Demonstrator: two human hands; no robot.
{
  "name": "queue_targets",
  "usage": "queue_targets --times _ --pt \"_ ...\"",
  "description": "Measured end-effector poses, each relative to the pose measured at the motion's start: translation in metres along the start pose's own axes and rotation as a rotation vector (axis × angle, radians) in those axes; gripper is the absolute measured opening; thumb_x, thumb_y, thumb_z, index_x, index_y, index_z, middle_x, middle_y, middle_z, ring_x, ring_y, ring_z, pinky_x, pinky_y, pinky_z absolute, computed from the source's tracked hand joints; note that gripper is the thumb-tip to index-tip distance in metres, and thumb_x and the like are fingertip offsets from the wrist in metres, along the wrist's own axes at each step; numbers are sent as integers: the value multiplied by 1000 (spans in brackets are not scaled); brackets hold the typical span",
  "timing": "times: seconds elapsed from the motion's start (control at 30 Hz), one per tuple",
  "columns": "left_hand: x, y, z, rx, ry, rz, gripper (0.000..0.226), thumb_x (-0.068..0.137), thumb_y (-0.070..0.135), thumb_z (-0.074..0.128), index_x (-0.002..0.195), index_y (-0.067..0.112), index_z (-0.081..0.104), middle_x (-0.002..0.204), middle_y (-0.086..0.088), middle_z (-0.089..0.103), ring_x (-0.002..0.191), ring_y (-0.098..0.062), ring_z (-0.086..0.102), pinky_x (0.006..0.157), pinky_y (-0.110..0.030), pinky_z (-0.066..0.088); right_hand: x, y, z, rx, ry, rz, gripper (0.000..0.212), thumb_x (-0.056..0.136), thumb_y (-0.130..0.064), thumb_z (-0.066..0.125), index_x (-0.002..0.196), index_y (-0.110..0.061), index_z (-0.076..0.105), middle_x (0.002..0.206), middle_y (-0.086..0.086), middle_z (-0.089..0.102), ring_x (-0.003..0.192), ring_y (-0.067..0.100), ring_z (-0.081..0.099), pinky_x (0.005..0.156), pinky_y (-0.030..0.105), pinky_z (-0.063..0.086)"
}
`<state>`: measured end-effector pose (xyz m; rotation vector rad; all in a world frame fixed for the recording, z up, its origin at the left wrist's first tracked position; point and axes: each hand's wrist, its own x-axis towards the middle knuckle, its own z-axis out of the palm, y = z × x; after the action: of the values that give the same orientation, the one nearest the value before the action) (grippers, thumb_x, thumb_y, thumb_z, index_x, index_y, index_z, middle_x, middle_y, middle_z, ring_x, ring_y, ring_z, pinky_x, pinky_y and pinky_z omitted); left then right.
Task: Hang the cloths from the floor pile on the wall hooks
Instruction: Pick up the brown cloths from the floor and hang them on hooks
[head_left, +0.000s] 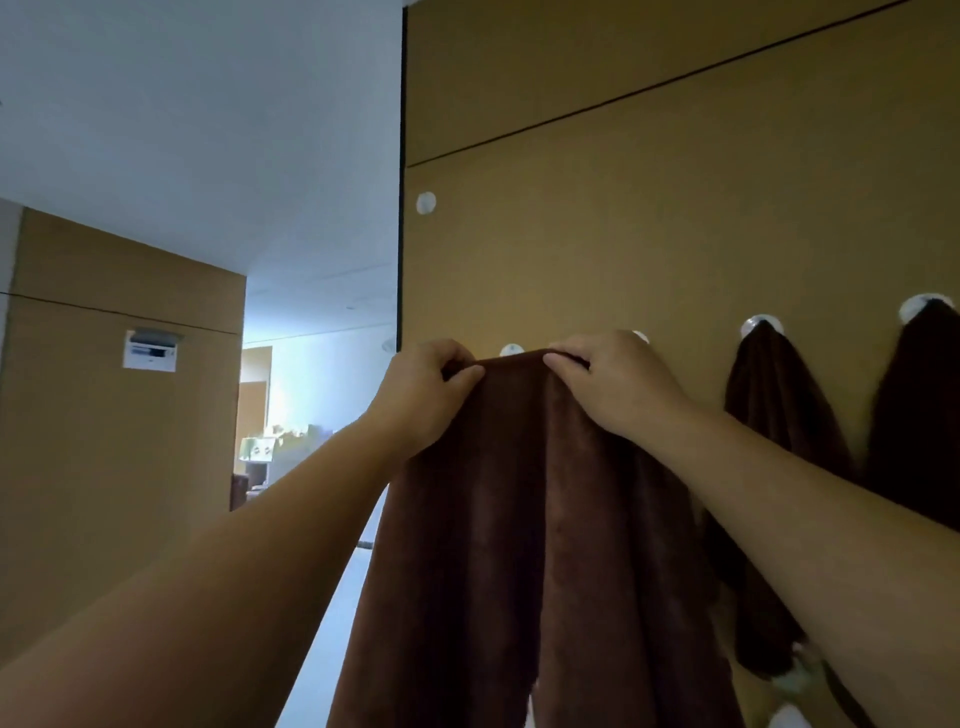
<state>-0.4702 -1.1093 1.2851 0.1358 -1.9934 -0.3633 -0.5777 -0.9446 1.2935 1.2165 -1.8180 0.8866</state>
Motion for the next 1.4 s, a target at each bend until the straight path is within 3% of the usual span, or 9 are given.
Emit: queue_targets --times 0.1,0.2,0.37,0.47,0.6,0.73,0.97,1.2,1.4 --pt "36 -52 32 -78 12 36 11 90 28 60 85 22 66 82 6 64 76 -5 58 63 -15 42 28 20 41 -39 27 -10 25 95 -29 52 105 -18 72 105 -4 72 101 13 62 77 9 30" --pt "71 -102 66 -167 -29 53 10 91 29 58 87 24 66 82 9 63 78 -2 57 61 -10 37 54 44 88 -71 46 39 24 94 -31 52 100 -19 73 95 -2 73 92 16 63 87 32 45" --pt "132 -160 108 -255 -97 108 8 93 24 56 92 20 62 77 12 58 75 28 42 62 4 34 100 80 146 -96 93 122 21 93 -28 53 102 -25 73 95 -8 72 92 10 63 88 33 49" --pt "170 -181 135 -344 -48 115 7 90 24 60 83 24 58 75 9 59 74 -2 55 60 -11 38 126 98 169 -119 149 142 21 93 -27 54 104 -27 71 96 -9 72 93 9 64 88 32 49" --pt "216 -197 165 -315 5 126 10 89 26 61 87 18 56 75 8 54 68 -4 50 57 -16 34 165 122 190 -206 253 157 20 92 -26 56 107 -23 69 97 -7 70 92 13 63 84 32 50" --pt "261 -204 184 -344 49 135 9 89 20 61 85 13 57 81 3 54 75 -12 50 56 -20 29 200 145 204 -312 300 138 8 91 -25 56 96 -19 58 74 -7 59 70 15 57 62 28 44" --pt "280 -222 226 -367 30 85 8 88 17 62 82 12 61 88 -4 62 77 -15 54 66 -22 37 215 182 227 -434 237 174 10 92 -28 55 95 -20 56 84 1 65 77 21 58 66 32 46" --pt "270 -234 230 -353 33 119 9 88 18 62 80 14 61 73 8 54 64 -3 48 51 -8 31 199 191 245 -399 254 186 12 92 -31 53 95 -20 56 82 0 65 76 21 59 66 32 45" --pt "247 -241 234 -418 -47 98 10 90 16 59 82 13 64 74 7 59 66 -3 53 56 -15 39 181 188 255 -310 192 194 12 94 -25 51 94 -16 59 80 0 63 76 20 58 69 35 49"
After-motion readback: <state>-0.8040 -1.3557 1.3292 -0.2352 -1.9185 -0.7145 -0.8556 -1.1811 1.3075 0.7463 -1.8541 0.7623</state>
